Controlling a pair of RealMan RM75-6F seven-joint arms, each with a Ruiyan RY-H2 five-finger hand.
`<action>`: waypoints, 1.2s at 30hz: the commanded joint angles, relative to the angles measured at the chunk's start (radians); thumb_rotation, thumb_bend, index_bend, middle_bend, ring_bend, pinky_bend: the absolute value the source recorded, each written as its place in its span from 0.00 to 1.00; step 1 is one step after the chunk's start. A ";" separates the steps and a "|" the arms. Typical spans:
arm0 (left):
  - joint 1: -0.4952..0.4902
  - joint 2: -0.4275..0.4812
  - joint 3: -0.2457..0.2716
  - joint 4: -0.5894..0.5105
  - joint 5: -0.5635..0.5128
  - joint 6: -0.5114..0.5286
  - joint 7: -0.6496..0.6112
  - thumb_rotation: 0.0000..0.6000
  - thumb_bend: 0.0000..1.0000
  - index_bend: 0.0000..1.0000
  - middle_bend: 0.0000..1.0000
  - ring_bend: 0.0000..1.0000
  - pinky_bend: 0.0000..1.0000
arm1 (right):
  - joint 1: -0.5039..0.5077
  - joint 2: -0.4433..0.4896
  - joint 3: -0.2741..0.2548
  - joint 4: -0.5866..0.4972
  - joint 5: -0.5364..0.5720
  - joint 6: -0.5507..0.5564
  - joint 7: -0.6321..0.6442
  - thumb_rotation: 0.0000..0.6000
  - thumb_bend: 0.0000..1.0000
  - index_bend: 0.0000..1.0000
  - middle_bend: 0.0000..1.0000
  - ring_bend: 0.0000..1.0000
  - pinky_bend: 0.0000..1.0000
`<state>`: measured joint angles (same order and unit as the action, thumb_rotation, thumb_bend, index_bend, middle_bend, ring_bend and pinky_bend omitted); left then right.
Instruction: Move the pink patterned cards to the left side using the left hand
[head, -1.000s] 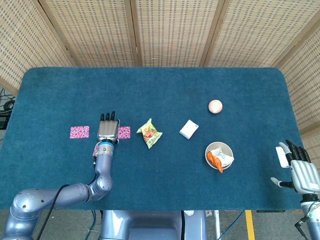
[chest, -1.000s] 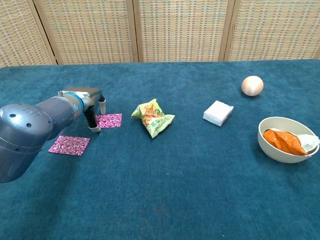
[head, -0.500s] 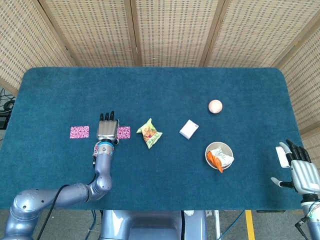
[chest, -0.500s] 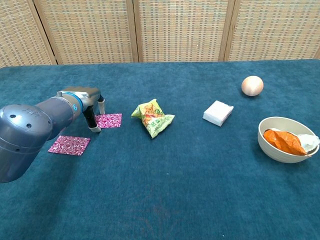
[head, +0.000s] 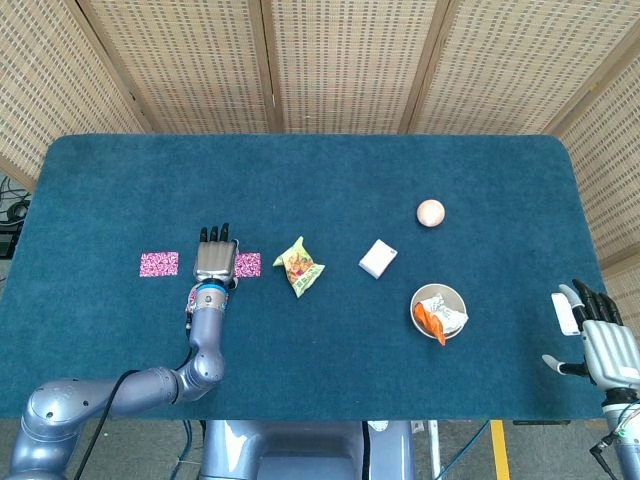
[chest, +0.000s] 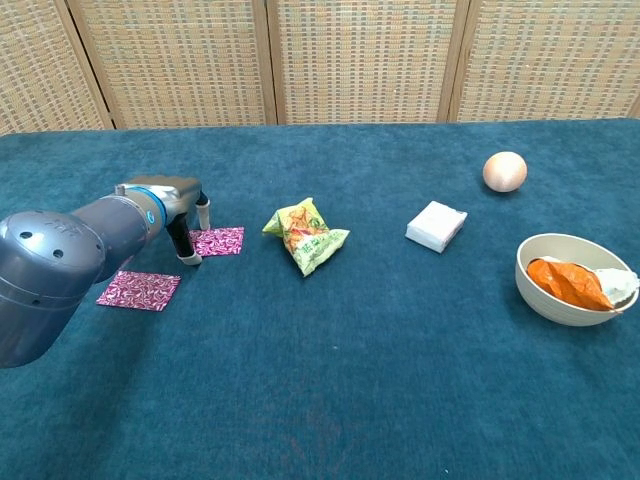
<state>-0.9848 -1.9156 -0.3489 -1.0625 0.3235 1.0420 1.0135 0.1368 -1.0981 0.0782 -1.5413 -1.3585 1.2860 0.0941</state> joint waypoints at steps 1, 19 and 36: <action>0.001 0.000 -0.001 0.000 0.000 0.000 0.000 1.00 0.37 0.35 0.00 0.00 0.00 | 0.000 0.000 0.000 0.000 0.000 -0.001 0.000 1.00 0.13 0.00 0.00 0.00 0.00; 0.012 0.009 -0.005 -0.008 0.010 0.004 -0.008 1.00 0.37 0.36 0.00 0.00 0.00 | -0.001 0.001 -0.001 -0.002 -0.002 0.002 0.000 1.00 0.13 0.00 0.00 0.00 0.00; 0.026 0.051 -0.018 -0.053 0.021 0.025 -0.022 1.00 0.37 0.36 0.00 0.00 0.00 | -0.003 0.002 -0.002 -0.003 -0.007 0.007 0.000 1.00 0.13 0.00 0.00 0.00 0.00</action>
<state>-0.9608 -1.8683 -0.3661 -1.1122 0.3436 1.0645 0.9920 0.1339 -1.0963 0.0759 -1.5449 -1.3660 1.2926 0.0944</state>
